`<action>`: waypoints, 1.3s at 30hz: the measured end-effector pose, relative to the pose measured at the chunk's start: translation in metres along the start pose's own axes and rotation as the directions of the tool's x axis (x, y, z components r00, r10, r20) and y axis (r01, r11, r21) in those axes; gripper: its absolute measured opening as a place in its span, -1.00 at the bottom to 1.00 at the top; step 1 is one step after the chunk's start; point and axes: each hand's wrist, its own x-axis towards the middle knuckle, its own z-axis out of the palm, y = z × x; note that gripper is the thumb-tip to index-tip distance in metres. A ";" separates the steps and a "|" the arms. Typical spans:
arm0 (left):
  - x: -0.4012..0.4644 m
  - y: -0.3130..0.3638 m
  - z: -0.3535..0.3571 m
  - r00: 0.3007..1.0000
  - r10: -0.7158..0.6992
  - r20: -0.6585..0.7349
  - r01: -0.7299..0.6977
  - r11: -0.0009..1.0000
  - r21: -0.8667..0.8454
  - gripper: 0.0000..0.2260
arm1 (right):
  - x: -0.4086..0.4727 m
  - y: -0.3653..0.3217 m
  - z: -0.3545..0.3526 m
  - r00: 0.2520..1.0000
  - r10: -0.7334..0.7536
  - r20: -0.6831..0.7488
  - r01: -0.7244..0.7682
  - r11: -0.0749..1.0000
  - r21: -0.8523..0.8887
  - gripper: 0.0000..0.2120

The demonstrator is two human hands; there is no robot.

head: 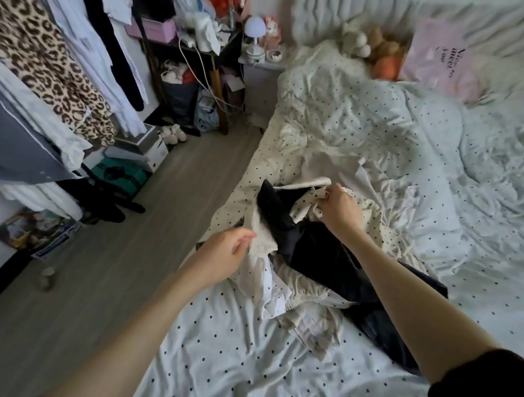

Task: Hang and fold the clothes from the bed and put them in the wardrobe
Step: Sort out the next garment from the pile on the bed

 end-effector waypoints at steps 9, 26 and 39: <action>0.017 0.087 -0.028 0.956 0.293 0.006 -0.292 0.956 -0.020 -0.70 | -0.023 -0.008 -0.193 0.897 0.275 -0.344 -0.088 0.877 0.473 -0.72; -0.033 0.188 0.089 0.790 0.597 0.139 -0.595 0.801 -0.063 -0.21 | -0.211 0.093 -0.219 0.960 0.263 -0.100 -0.137 0.749 0.648 -0.81; -0.058 0.152 0.290 0.963 0.114 0.246 -0.113 0.993 -0.020 -0.48 | -0.247 0.297 -0.118 0.929 0.268 0.254 -0.306 0.944 0.125 -0.76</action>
